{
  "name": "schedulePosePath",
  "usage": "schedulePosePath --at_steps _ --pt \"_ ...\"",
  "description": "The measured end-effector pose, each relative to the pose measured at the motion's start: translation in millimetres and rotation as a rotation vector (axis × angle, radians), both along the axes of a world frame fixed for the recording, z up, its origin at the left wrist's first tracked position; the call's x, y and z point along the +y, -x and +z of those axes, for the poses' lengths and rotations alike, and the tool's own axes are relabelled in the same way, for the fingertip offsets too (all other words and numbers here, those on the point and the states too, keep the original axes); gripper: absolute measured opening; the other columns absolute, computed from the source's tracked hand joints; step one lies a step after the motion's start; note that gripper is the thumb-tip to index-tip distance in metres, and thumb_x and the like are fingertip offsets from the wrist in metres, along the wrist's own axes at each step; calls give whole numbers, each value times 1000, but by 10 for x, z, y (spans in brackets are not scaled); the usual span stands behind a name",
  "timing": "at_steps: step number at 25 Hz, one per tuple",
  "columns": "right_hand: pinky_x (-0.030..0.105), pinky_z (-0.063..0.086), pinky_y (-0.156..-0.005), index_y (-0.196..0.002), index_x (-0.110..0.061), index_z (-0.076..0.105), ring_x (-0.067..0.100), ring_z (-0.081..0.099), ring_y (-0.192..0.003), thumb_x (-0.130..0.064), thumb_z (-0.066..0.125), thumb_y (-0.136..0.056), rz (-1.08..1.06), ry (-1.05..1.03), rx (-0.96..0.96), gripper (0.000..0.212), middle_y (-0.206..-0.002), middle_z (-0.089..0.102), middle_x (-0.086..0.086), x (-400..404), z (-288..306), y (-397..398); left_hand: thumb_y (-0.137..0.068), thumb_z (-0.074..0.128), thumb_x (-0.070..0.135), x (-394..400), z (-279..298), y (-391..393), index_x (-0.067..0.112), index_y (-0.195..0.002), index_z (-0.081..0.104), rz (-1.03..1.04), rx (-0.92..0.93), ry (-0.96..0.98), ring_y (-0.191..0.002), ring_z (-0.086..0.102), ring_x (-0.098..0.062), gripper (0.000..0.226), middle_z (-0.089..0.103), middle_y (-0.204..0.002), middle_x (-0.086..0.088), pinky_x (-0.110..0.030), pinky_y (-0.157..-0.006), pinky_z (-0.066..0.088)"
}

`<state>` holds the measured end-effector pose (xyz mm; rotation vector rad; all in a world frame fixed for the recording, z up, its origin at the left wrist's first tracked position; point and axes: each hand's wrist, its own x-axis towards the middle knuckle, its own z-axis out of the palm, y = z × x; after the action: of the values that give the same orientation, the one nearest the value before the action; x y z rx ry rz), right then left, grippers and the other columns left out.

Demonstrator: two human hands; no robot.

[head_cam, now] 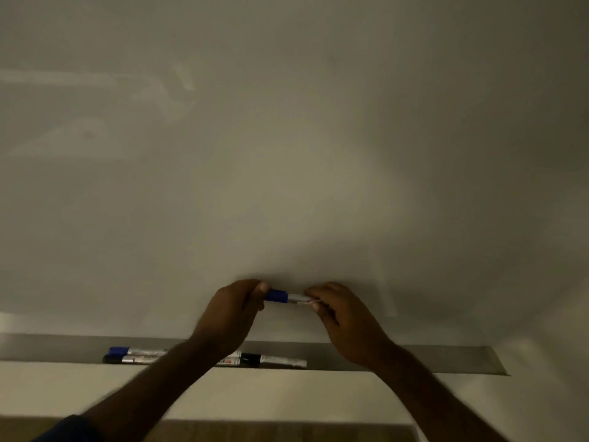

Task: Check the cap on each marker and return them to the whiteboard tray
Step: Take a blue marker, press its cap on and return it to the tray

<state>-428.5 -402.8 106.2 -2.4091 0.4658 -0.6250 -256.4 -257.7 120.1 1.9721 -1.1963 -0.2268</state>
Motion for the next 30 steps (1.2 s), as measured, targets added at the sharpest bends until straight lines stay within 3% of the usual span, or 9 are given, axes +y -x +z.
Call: schedulePosePath --at_steps 4,8,12,18,22,30 --pt "36 49 -88 -115 -13 60 21 58 -99 -17 56 -93 -103 -13 83 22 -110 63 8 22 -479 46 -90 58 26 232 -592 -214 28 -91 69 57 -168 -187 -69 55 -2 11 63 -81 14 -14 -62 39" --pt "38 48 -90 -116 -15 60 23 57 -103 -19 50 -96 -164 41 228 22 -113 63 7 85 -825 48 -90 55 29 315 -1024 -278 31 -100 67 -33 -314 -441 -83 45 -4 16 59 -95 8 -18 -68 36" --pt "38 45 -91 -117 -19 61 24 55 -107 -19 49 -96 -179 101 344 25 -116 64 4 163 -1003 -35 -90 52 23 265 -1203 -223 30 -103 65 -131 -466 -546 -91 44 -12 20 56 -103 4 -24 -71 35" --pt "35 40 -86 -112 -28 62 22 54 -101 -16 52 -91 -193 224 515 26 -109 65 -1 221 -1126 -105 -92 50 24 140 -1331 -166 25 -106 64 -135 -483 -560 -100 46 -17 20 55 -108 1 -28 -82 39" --pt "34 39 -90 -112 -28 63 21 55 -103 -13 56 -88 -192 162 494 29 -110 66 -3 227 -1158 -166 -92 50 21 106 -1369 -178 24 -107 64 -175 -525 -580 -103 46 -17 20 56 -109 1 -30 -89 39" --pt "30 38 -84 -101 -25 68 22 58 -95 -7 55 -85 -106 71 488 28 -100 68 -2 269 -1220 -282 -92 51 23 204 -1394 -329 27 -111 62 -261 -508 -555 -99 44 -16 22 56 -110 1 -31 -84 32"
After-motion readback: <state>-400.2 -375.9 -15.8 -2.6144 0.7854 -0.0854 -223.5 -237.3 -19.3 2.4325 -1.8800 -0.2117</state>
